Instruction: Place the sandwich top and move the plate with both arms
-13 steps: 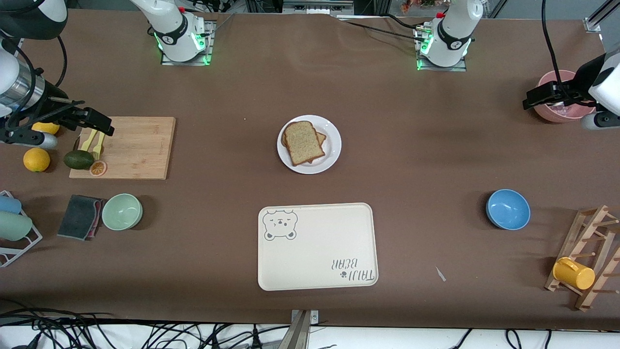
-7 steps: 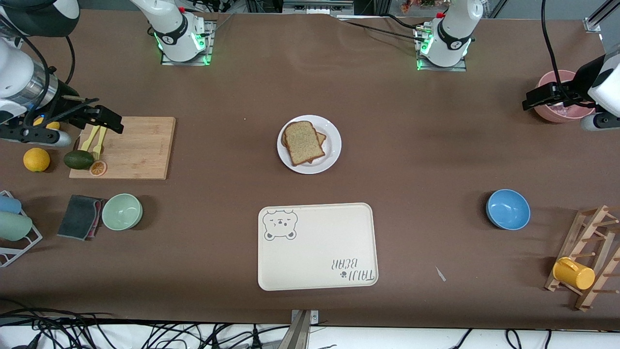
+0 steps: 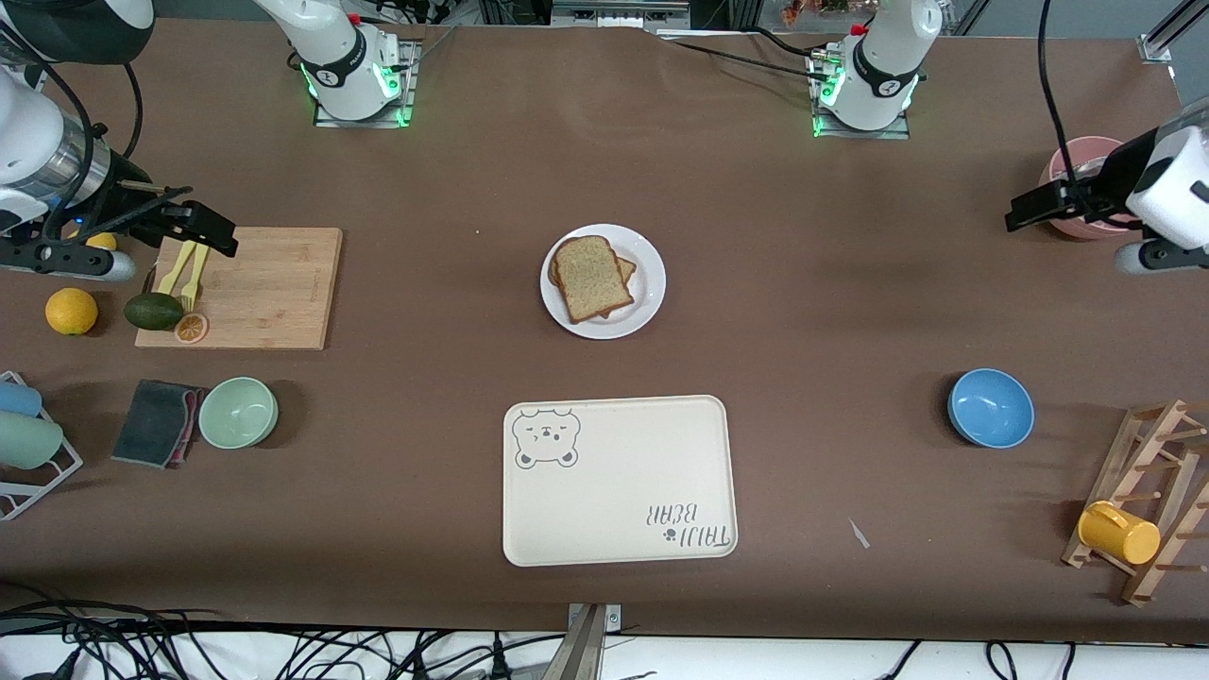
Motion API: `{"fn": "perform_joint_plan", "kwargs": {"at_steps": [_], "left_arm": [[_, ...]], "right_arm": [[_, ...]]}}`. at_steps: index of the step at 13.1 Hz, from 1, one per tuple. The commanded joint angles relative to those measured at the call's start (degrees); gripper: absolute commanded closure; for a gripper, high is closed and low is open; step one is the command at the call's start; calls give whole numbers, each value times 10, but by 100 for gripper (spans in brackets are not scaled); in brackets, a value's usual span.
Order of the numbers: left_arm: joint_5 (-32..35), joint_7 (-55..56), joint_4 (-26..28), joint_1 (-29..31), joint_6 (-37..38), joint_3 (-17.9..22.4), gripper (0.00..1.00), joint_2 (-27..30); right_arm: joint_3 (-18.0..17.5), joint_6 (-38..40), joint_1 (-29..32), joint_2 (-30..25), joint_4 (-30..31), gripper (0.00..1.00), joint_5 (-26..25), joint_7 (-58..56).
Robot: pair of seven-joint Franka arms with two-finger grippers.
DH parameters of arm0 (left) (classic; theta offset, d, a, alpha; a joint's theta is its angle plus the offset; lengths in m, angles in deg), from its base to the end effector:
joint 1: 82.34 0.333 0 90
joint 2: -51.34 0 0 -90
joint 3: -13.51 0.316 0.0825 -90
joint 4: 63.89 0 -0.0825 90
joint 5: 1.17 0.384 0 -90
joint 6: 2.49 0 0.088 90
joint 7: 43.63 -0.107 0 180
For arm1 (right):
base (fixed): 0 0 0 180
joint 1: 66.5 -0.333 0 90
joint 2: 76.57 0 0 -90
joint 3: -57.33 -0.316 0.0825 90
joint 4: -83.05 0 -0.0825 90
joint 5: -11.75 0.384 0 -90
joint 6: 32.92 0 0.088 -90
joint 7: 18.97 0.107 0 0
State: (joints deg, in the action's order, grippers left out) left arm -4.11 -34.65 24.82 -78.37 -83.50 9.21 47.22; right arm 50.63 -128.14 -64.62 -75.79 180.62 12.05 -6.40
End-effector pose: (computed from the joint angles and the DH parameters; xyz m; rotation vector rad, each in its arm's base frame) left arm 0.5567 -0.0079 0.5832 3.0764 0.2278 -0.3251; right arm 0.5587 0.0473 0.5621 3.1316 -0.2130 -0.0862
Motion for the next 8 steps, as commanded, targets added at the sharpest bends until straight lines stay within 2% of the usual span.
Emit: {"fn": "perform_joint_plan", "kwargs": {"at_steps": [1, 3, 6, 8], "left_arm": [[-54, 15, 23, 2, -20, -2, 0, 2], [-75, 17, 65, 2, -59, -2, 0, 15], [-89, 35, 172, 1, -161, -16, 0, 47], [-115, 34, 211, 0, -208, -19, 0, 54]], "right_arm": [[-2, 13, 1, -5, -9, 0, -9, 14], [-1, 12, 1, -7, -8, 0, -9, 18], [1, 9, 1, -15, -2, 0, -17, 18], [1, 10, 1, -16, -1, 1, -18, 18]]}}
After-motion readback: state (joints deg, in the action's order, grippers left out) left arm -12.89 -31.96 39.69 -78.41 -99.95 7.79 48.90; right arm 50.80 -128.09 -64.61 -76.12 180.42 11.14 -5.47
